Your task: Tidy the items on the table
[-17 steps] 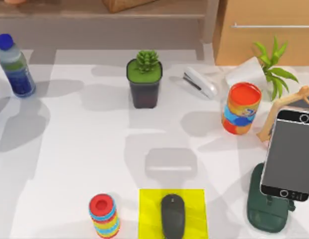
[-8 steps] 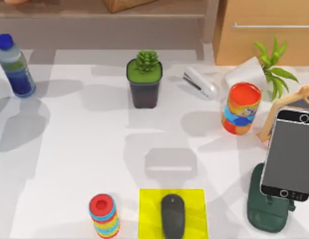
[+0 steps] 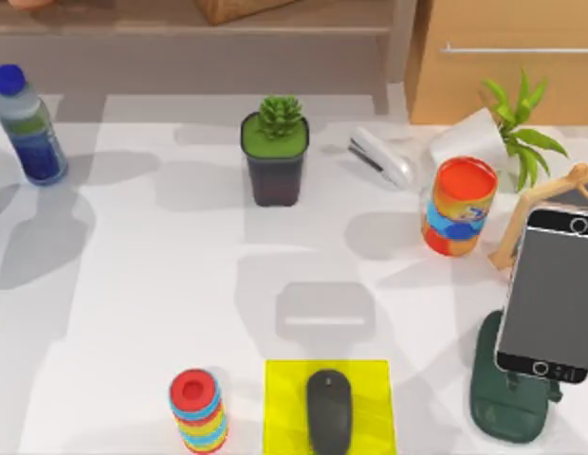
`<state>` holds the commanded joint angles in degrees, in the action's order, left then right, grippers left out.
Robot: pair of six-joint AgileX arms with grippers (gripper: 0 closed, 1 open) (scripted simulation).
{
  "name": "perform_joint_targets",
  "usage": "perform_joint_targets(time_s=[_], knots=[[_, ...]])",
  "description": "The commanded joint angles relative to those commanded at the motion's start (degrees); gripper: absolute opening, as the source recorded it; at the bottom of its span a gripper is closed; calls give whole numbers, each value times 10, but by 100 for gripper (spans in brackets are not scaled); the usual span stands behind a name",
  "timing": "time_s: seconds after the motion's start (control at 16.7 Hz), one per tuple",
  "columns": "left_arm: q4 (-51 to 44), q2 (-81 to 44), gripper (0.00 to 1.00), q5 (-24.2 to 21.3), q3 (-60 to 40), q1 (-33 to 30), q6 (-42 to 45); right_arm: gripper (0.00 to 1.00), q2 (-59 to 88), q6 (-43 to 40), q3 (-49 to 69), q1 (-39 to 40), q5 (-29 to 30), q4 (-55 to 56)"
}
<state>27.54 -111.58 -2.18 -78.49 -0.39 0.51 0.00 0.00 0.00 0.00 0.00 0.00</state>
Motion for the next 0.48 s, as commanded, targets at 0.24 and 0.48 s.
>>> perform_joint_targets(time_s=[0.24,0.48], knots=[[0,0,100,0,0,0,0,100,0,0,0,0,0,0],[0,0,100,0,0,0,0,100,0,0,0,0,0,0]])
